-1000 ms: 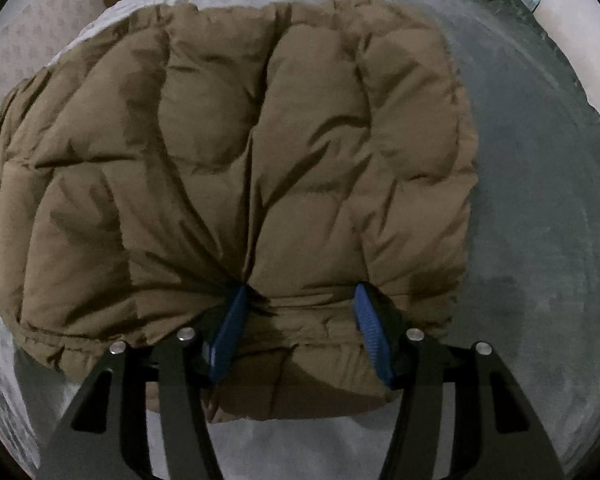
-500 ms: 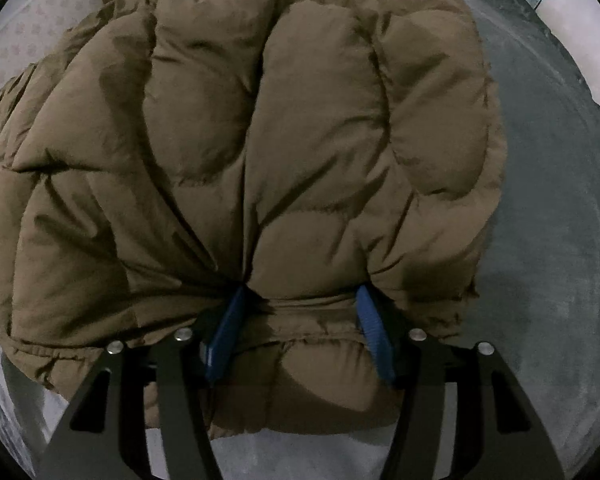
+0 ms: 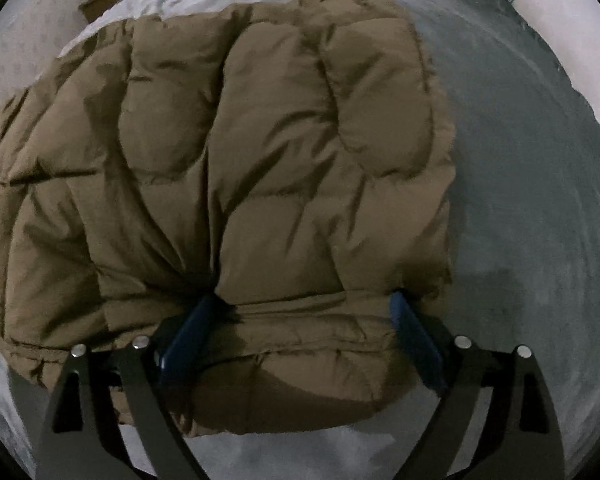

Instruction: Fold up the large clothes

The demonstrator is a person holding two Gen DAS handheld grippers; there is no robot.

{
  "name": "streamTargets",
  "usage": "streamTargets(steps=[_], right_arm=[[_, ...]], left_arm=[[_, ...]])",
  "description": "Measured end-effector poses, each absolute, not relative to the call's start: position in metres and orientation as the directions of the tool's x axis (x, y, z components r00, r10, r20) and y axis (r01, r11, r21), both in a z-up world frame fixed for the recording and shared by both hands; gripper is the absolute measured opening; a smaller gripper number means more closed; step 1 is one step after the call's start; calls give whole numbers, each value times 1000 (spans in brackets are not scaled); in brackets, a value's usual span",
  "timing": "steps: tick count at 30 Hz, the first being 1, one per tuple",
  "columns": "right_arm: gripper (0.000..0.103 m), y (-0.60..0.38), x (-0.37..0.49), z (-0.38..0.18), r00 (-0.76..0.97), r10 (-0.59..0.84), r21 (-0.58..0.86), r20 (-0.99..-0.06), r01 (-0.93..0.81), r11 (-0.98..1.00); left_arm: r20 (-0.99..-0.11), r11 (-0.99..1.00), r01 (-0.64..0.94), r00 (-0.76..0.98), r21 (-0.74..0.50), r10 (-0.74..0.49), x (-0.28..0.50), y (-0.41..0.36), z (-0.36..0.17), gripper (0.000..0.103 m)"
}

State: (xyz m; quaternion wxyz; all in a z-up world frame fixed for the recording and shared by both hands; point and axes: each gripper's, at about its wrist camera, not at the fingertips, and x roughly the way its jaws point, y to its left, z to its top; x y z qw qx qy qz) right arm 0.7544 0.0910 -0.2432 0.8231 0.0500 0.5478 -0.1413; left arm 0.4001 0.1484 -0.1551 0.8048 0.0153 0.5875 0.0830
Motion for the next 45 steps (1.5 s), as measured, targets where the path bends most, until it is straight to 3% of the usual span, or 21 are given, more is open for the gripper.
streamTargets(steps=[13, 17, 34, 45], right_arm=[[90, 95, 725, -209, 400, -143, -31, -905, 275, 961], [99, 78, 709, -210, 445, -116, 24, -888, 297, 955], [101, 28, 687, -254, 577, 99, 335, -811, 318, 887], [101, 11, 698, -279, 578, 137, 383, -804, 328, 864]], left_arm=[[-930, 980, -160, 328, 116, 164, 377, 165, -133, 100], [-928, 978, -170, 329, 122, 173, 369, 174, -131, 100], [-927, 978, -183, 338, 104, 161, 358, 198, -122, 100], [-925, 978, -171, 339, 118, 171, 359, 196, -113, 100]])
